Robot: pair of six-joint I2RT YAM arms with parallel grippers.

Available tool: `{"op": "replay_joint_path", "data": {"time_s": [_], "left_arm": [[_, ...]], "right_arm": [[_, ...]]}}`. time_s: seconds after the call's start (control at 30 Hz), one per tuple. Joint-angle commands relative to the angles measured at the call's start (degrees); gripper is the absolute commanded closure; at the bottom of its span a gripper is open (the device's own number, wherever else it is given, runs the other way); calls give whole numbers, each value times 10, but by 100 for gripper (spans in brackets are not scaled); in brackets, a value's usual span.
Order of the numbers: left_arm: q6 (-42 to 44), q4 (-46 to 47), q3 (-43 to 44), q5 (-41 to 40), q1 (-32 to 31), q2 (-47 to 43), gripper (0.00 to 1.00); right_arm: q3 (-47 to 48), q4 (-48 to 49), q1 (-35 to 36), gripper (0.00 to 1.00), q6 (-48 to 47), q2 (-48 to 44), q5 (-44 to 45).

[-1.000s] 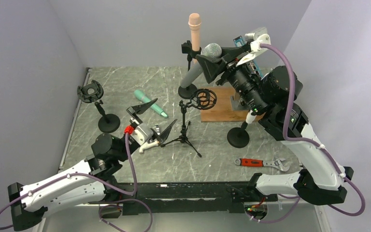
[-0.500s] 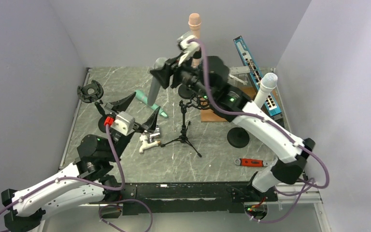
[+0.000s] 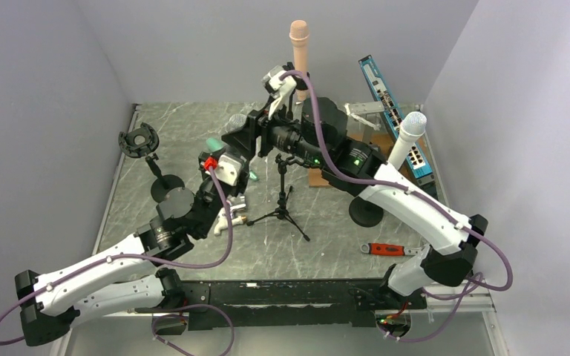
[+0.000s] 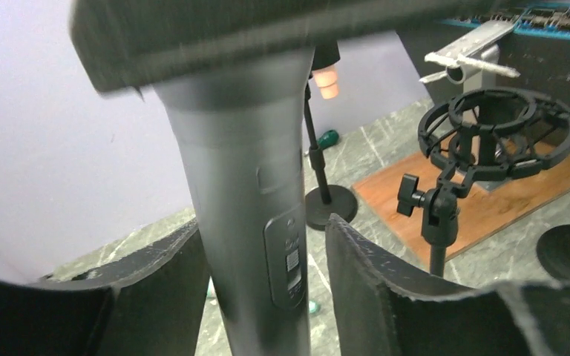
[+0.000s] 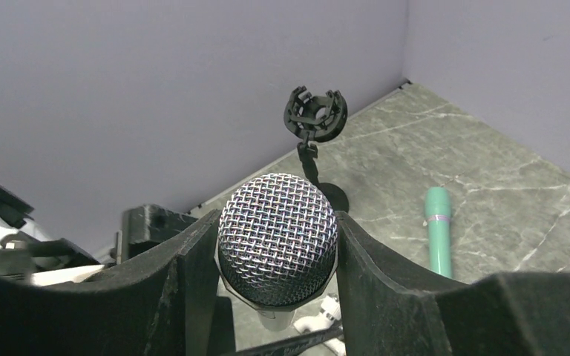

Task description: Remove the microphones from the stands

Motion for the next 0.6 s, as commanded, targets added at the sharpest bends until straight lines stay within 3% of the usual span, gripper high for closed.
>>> {"op": "replay_joint_path", "data": {"time_s": [0.0,0.17,0.27,0.3,0.37,0.47,0.5,0.57], "left_arm": [[-13,-9,23,-17,-2,3,45],[-5,-22,33,-20,-2,7,65],[-1,-18,31,-24,-2,7,92],[0,-17,31,-24,-2,7,99],[-1,-16,30,-26,-1,7,100],[-10,-8,23,-26,2,6,100],[-19,-9,24,-22,7,6,100],[-50,-19,28,-14,25,8,100]], "right_arm": [[-14,66,-1,100,21,-36,-4],[-18,64,0,100,19,-35,-4],[-18,62,0,100,15,-36,-6],[-16,58,0,91,12,-34,-5],[-12,50,1,66,9,-32,7],[-17,48,0,6,2,-40,29],[-22,50,0,1,-2,-46,34],[-25,49,0,0,-6,-58,54]]}}
